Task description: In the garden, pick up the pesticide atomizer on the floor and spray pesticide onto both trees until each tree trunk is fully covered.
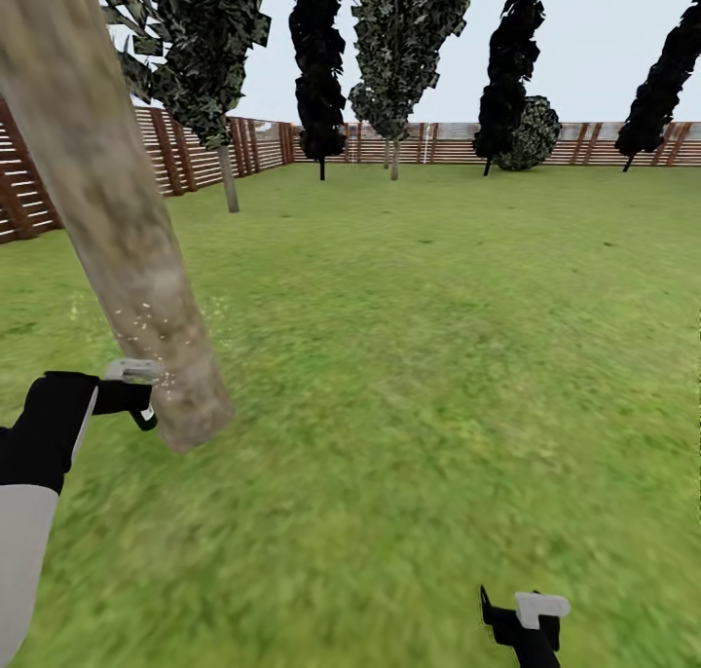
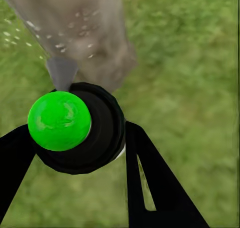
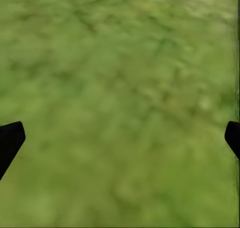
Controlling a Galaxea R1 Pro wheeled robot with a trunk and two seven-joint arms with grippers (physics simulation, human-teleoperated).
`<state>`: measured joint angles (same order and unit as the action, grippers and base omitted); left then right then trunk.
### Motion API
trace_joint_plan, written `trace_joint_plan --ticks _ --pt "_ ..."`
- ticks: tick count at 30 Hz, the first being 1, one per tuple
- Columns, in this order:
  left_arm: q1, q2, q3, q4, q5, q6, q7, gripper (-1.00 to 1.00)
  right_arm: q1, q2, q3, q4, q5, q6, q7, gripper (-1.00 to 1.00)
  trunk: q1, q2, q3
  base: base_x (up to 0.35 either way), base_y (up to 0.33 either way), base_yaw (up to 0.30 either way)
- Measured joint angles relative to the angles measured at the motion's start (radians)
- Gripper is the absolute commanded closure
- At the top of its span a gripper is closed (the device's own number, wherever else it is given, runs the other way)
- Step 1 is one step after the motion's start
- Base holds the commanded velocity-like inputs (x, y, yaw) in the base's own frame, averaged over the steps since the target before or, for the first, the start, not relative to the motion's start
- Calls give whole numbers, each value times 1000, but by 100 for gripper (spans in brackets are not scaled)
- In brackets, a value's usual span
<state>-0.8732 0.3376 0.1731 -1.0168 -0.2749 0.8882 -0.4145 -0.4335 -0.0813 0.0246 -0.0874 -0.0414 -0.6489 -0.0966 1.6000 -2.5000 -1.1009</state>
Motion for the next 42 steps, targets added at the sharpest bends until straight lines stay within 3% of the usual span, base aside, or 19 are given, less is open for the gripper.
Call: trace_joint_plan --ticks 12,16,25,42 --pt "0 0 0 9 0 0 3 100 0 2 0 0 0 0 0 -100 0 0 0 2 -274 182" --pt "7 1 1 78 0 -3 33 100 0 2 0 -1 0 0 0 -100 0 0 0 0 -274 54" --pt "8 -2 2 84 7 -3 46 100 0 2 0 -1 0 0 0 -100 0 0 0 12 -274 123" --pt "8 -2 2 84 5 -1 47 100 0 3 0 0 0 0 0 -100 0 0 0 171 -242 115"
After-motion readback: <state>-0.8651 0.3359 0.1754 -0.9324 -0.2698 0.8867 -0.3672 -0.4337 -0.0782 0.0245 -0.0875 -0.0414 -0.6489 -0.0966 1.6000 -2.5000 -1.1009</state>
